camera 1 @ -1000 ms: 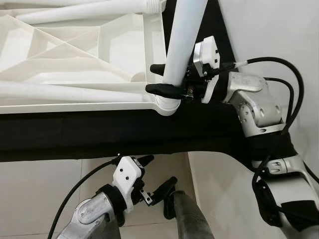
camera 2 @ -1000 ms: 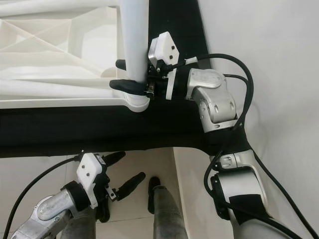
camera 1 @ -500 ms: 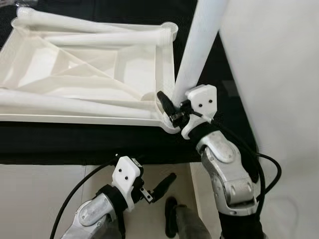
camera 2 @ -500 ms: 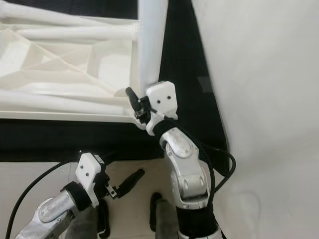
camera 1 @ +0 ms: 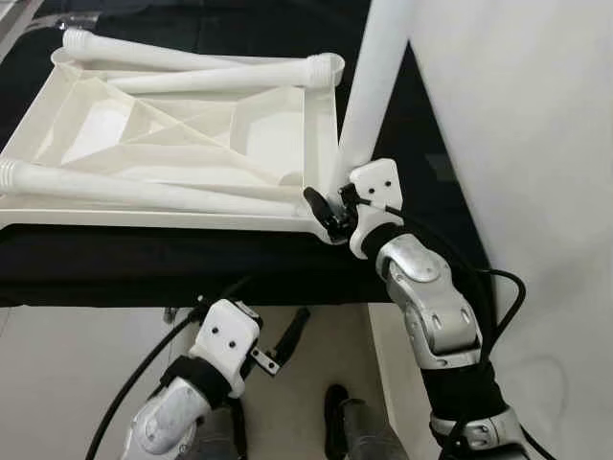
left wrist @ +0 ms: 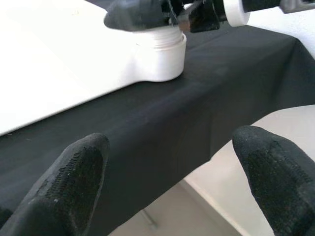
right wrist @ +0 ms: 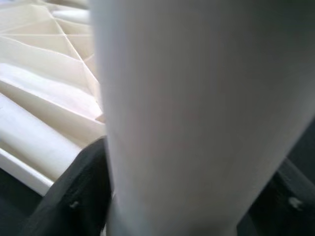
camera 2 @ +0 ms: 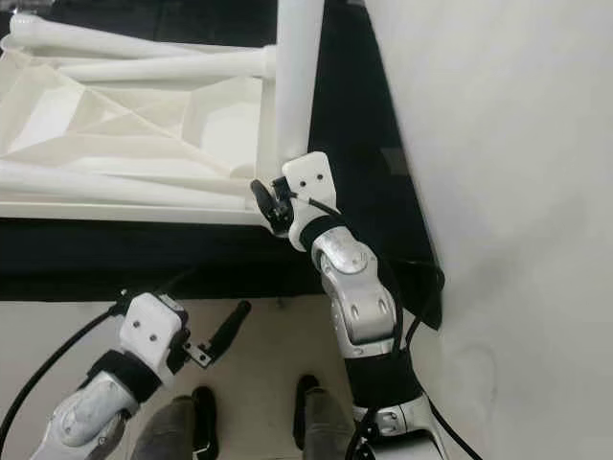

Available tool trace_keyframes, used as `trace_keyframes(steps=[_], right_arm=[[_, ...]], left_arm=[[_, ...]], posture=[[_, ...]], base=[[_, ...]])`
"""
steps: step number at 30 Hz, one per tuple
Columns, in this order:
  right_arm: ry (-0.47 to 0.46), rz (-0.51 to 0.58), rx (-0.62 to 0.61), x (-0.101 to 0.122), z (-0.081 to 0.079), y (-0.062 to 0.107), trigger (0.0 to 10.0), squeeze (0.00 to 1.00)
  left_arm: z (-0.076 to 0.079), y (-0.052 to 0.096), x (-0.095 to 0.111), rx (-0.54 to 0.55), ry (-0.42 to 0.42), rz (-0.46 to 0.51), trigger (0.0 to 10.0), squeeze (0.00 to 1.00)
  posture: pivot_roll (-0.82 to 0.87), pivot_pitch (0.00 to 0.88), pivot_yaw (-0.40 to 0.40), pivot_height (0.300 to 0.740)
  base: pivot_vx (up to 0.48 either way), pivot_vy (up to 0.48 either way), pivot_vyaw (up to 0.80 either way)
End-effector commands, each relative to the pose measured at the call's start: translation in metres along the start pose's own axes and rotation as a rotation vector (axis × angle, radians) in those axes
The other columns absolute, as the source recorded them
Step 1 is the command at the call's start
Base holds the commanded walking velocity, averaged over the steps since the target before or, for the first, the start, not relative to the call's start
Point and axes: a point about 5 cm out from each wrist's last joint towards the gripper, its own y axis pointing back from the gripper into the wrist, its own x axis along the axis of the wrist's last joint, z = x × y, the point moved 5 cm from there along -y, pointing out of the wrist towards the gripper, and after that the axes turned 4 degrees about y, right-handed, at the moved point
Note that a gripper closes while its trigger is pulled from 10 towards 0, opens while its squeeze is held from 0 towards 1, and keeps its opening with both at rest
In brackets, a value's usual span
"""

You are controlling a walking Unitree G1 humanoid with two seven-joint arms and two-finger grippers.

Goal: Building children table

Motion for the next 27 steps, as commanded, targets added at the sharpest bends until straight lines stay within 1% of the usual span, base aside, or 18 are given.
trace_keyframes(steps=[1, 2, 3, 5, 6, 7, 9, 10, 12, 13, 14, 15, 16, 17, 18, 19, 23, 27], right_arm=[[-0.015, -0.038, -0.003, -0.010, 0.014, 0.000, 10.0, 1.00], [-0.013, 0.001, 0.030, -0.002, 0.020, -0.005, 10.0, 1.00], [-0.006, 0.042, 0.088, 0.008, 0.022, -0.008, 10.0, 0.45], [0.003, 0.082, 0.147, 0.017, 0.023, -0.011, 10.0, 0.45], [-0.016, 0.123, 0.202, 0.026, 0.022, -0.012, 10.0, 0.00], [-0.016, 0.123, 0.202, 0.026, 0.022, -0.012, 10.0, 0.00], [-0.015, 0.182, 0.275, 0.039, 0.022, -0.015, 10.0, 0.00], [-0.015, 0.182, 0.275, 0.039, 0.022, -0.015, 10.0, 0.00], [-0.016, 0.202, 0.373, 0.045, 0.015, -0.017, 10.0, 0.00], [-0.016, 0.202, 0.373, 0.045, 0.015, -0.017, 10.0, 0.00], [-0.016, 0.207, 0.447, 0.049, 0.008, -0.019, 10.0, 0.00], [-0.016, 0.207, 0.447, 0.049, 0.008, -0.019, 10.0, 0.00], [-0.011, 0.211, 0.486, 0.051, 0.005, -0.019, 9.1, 0.00], [-0.021, 0.217, 0.529, 0.053, 0.002, -0.018, 2.5, 0.00], [-0.022, 0.231, 0.580, 0.056, 0.000, -0.017, 0.0, 0.00], [-0.022, 0.231, 0.580, 0.056, 0.000, -0.017, 0.0, 0.00], [0.000, 0.239, 0.669, 0.057, 0.000, -0.016, 0.0, 0.00], [0.023, 0.225, 0.675, 0.052, 0.003, -0.017, 0.0, 0.00]], left_arm=[[0.003, 0.003, -0.002, 0.019, -0.011, -0.016, 10.0, 0.00], [0.002, 0.004, -0.003, 0.030, -0.013, -0.018, 10.0, 0.00], [0.000, 0.004, -0.004, 0.041, -0.013, -0.019, 10.0, 0.00], [0.000, 0.005, -0.005, 0.052, -0.012, -0.021, 10.0, 0.00], [0.000, 0.005, -0.005, 0.054, -0.009, -0.021, 10.0, 0.00], [0.000, 0.005, -0.005, 0.054, -0.009, -0.021, 10.0, 0.00], [0.001, 0.006, -0.009, 0.055, 0.006, -0.030, 10.0, 0.00], [0.001, 0.006, -0.009, 0.055, 0.006, -0.030, 10.0, 0.00], [0.003, 0.007, -0.012, 0.046, 0.027, -0.037, 10.0, 0.00], [0.003, 0.007, -0.012, 0.046, 0.027, -0.037, 10.0, 0.00], [0.006, 0.007, -0.013, 0.031, 0.047, -0.040, 10.0, 0.00], [0.006, 0.007, -0.013, 0.031, 0.047, -0.040, 10.0, 0.00], [0.008, 0.007, -0.013, 0.021, 0.056, -0.040, 10.0, 0.00], [0.009, 0.007, -0.014, 0.014, 0.064, -0.040, 10.0, 0.00], [0.010, 0.006, -0.015, 0.007, 0.071, -0.042, 10.0, 0.00], [0.010, 0.006, -0.015, 0.007, 0.071, -0.042, 10.0, 0.00], [0.014, 0.005, -0.017, -0.008, 0.078, -0.042, 10.0, 0.00], [0.014, 0.006, -0.017, -0.008, 0.084, -0.041, 10.0, 0.00]], posture=[[0.05, 0.287, -0.045, 0.740], [0.05, 0.287, -0.047, 0.740], [0.06, 0.284, -0.048, 0.740], [0.06, 0.284, -0.048, 0.740], [0.06, 0.283, -0.050, 0.740], [0.06, 0.283, -0.050, 0.740], [0.06, 0.285, -0.050, 0.740], [0.06, 0.285, -0.050, 0.740], [0.07, 0.291, -0.056, 0.740], [0.07, 0.291, -0.056, 0.740], [0.08, 0.295, -0.059, 0.740], [0.08, 0.295, -0.059, 0.740], [0.08, 0.296, -0.061, 0.740], [0.08, 0.297, -0.062, 0.740], [0.08, 0.301, -0.064, 0.740], [0.08, 0.301, -0.064, 0.740], [0.07, 0.306, -0.067, 0.740], [0.07, 0.311, -0.066, 0.740]], base=[[0.000, 0.000, 0.00], [0.000, 0.000, 0.00], [0.000, 0.000, 0.00], [0.000, 0.000, 0.00], [0.000, 0.000, 0.00], [0.000, 0.000, 0.00], [0.000, 0.000, 0.00], [0.000, 0.000, 0.00], [0.000, 0.000, 0.00], [0.000, 0.000, 0.00], [0.000, 0.000, 0.00], [0.000, 0.000, 0.00], [0.000, 0.000, 0.00], [0.000, 0.000, 0.00], [0.000, 0.000, 0.00], [0.000, 0.000, 0.00], [0.000, 0.000, 0.00], [0.000, 0.000, 0.00]])
